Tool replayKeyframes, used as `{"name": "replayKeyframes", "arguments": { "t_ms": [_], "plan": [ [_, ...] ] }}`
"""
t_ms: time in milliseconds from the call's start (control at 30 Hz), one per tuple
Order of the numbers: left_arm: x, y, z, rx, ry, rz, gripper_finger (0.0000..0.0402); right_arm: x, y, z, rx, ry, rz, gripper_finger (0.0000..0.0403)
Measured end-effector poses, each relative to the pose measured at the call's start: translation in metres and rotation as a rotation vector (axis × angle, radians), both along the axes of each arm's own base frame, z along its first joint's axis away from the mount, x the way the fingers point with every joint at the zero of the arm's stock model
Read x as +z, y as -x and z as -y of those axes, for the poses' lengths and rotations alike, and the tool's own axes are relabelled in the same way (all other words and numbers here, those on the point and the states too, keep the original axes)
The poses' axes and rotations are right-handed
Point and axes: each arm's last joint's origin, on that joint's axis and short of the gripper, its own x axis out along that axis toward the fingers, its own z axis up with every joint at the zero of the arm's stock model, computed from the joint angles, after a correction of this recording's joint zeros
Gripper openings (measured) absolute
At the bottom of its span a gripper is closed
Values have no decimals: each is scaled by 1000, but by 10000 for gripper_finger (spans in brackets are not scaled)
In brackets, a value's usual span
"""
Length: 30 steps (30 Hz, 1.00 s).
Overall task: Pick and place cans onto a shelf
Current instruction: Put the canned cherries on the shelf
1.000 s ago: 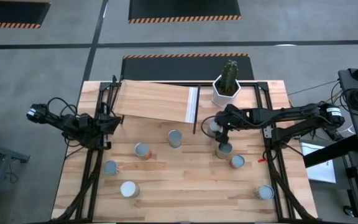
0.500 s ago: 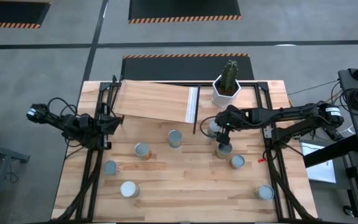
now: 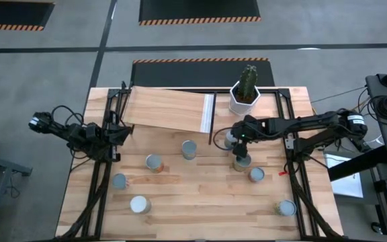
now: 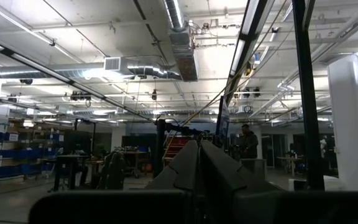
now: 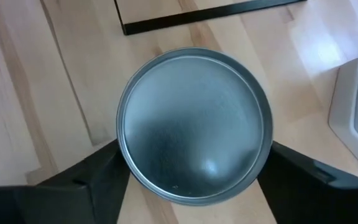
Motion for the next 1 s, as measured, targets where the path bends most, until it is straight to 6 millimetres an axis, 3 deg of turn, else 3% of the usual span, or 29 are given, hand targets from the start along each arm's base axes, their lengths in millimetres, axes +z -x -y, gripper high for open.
{"name": "replayKeyframes", "arguments": {
  "t_ms": [233, 500, 767, 900, 1000],
  "plan": [
    [0, 0, 0, 0, 0, 0, 0, 26, -2, 0, -36, -17, 44, 288],
    [0, 0, 0, -4, 7, 1, 0, 95, -9, 0, -78, -40, 93, 291],
    [0, 0, 0, -4, 6, -2, 0, 172, -11, -3, -137, -85, 269, 292],
    [-1, 0, 0, -4, 3, -7, 0, 193, -22, -4, -133, -89, 333, 292],
    [-1, 0, 0, -1, -2, -8, 0, 198, -41, -2, -128, -84, 336, 292]
  ]
}}
